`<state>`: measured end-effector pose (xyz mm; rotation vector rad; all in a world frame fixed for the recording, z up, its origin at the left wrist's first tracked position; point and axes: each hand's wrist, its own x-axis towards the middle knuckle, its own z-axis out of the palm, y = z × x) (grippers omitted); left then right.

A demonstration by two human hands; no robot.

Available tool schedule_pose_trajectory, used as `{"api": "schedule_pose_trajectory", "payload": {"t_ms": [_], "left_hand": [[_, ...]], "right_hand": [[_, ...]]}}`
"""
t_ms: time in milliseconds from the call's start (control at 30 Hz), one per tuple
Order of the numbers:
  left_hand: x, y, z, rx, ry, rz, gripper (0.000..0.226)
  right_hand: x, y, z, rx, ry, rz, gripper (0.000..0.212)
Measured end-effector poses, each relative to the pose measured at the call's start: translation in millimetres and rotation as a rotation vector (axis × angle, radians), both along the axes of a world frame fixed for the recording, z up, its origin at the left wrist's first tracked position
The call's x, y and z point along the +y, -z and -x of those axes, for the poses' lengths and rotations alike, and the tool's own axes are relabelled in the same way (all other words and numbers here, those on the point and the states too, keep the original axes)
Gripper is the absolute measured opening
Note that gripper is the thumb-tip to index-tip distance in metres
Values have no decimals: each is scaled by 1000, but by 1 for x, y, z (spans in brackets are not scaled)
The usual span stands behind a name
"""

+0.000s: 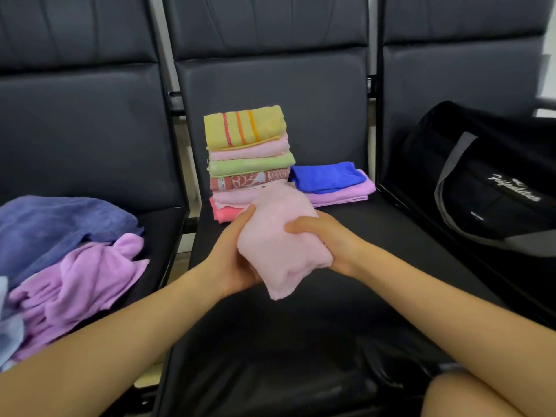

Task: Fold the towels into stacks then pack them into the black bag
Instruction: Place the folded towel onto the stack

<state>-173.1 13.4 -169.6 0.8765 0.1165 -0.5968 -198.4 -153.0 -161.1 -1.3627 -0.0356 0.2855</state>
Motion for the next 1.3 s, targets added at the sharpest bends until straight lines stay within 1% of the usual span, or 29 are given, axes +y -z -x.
{"api": "schedule_pose_trajectory", "payload": {"t_ms": [67,167,233,300,367,433,500,567,633,667,733,767,833,900,967,1000,1033,1100,1133,1167,1233,1300], "left_hand": [[-4,-3,-4,-22,-120,-21,33],[-11,-9,-23,-100,-330,-112,26],[-19,-18,-37,-156,-458,-150,29],[-28,-28,-46,-193,-538,-165,36],[-42,-36,-50,-258,-597,-179,47],[-59,-39,-53,-391,-621,-240,52],[-76,-39,-60,-553,-584,-356,49],[-89,-38,-72,-704,-541,-492,45],[-101,-38,-87,-847,-535,-622,33],[-106,-38,-95,-903,-526,-667,29],[-117,-37,-111,-1025,-500,-739,30],[-123,-35,-121,-1088,-499,-790,34],[-135,-32,-137,-1181,-520,-905,45],[-142,-32,-151,-1229,-545,-1025,51],[-144,-25,-165,-1281,-482,-1191,54],[-145,-18,-173,-1279,-394,-1299,57],[-145,-11,-180,-1228,-280,-1411,58],[-144,3,-189,-1002,-103,-1569,54],[-142,8,-191,-926,-68,-1612,53],[-139,10,-193,-913,-57,-1639,53],[-135,11,-191,-947,-83,-1655,54],[-132,9,-182,-933,-108,-1582,51]], "right_hand": [[-2,2,0,14,13,-48,41],[-1,8,-1,125,58,-210,39],[3,14,-2,232,87,-358,47],[5,18,-3,328,125,-464,57],[4,17,-5,350,122,-509,58],[-3,13,-11,331,133,-560,48],[-17,11,-22,296,219,-590,37],[-39,9,-41,259,361,-564,34],[-66,6,-63,145,527,-453,36],[-80,3,-75,81,604,-356,38],[-104,-6,-100,-66,723,-135,36],[-115,-10,-115,-126,763,-49,33],[-128,-20,-143,-137,780,86,25],[-133,-25,-171,-140,751,212,29],[-136,-22,-191,-211,754,444,32],[-140,-16,-199,-244,767,556,34],[-145,-8,-206,-251,761,655,36],[-154,12,-213,-166,674,899,42],[-158,20,-214,-123,627,1014,47],[-161,26,-214,-111,601,1098,52],[-165,30,-208,-125,609,1133,57],[-164,26,-195,-151,687,1081,58]]}}
